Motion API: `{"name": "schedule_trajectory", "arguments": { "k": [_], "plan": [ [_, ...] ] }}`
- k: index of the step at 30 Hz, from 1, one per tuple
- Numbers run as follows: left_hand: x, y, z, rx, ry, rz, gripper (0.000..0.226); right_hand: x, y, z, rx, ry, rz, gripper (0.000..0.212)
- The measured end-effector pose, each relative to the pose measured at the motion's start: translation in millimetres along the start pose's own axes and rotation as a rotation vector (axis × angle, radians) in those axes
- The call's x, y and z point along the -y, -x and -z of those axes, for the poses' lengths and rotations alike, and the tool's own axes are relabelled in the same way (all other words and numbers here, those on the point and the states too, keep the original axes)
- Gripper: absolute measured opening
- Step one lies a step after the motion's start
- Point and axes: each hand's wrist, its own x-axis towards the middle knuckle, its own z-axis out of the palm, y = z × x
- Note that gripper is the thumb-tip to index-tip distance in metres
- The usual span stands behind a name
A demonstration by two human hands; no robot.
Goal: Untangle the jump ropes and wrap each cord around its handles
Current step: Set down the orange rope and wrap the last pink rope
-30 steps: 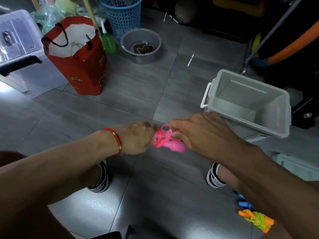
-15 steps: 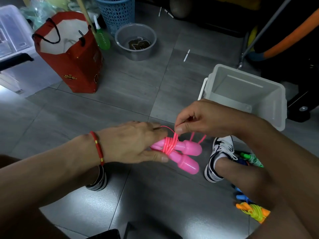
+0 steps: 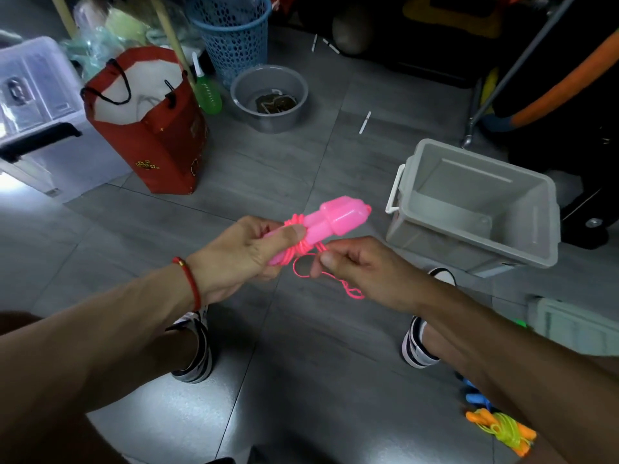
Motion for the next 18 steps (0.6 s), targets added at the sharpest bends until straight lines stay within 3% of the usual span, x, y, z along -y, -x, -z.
{"name": "schedule_trajectory", "arguments": {
  "k": [3, 7, 10, 13, 15, 18],
  "plan": [
    [8.6, -2.1, -1.2, -0.050, -0.116, 0.004, 0.047, 7.7, -0.5, -8.8, -0.064, 0.149, -0.060, 0.032],
    [15.9, -8.7, -0.1, -0.261, -0.605, -0.101, 0.042, 6.8, -4.0, -23.6, -0.205, -0.065, -0.195, 0.041],
    [16.8, -11.2, -8.8, -0.363, -0.736, -0.277, 0.035, 17.6, -7.0, -26.4, -0.360, 0.008, -0.272, 0.039],
    [18.8, -16.7, -16.9, -0.403, -0.808, -0.434, 0.042, 29.9, -9.7, -24.2, -0.510, -0.005, -0.278, 0.045],
    [16.2, -19.3, -23.4, -0.458, -0.931, -0.500, 0.050, 35.7, -12.9, -24.7, -0.619, -0.099, -0.264, 0.055],
    [9.4, -20.1, -32.5, -0.517, -1.248, -0.666, 0.044, 42.1, -18.0, -22.0, -0.783, -0.416, -0.308, 0.047]
  ]
}}
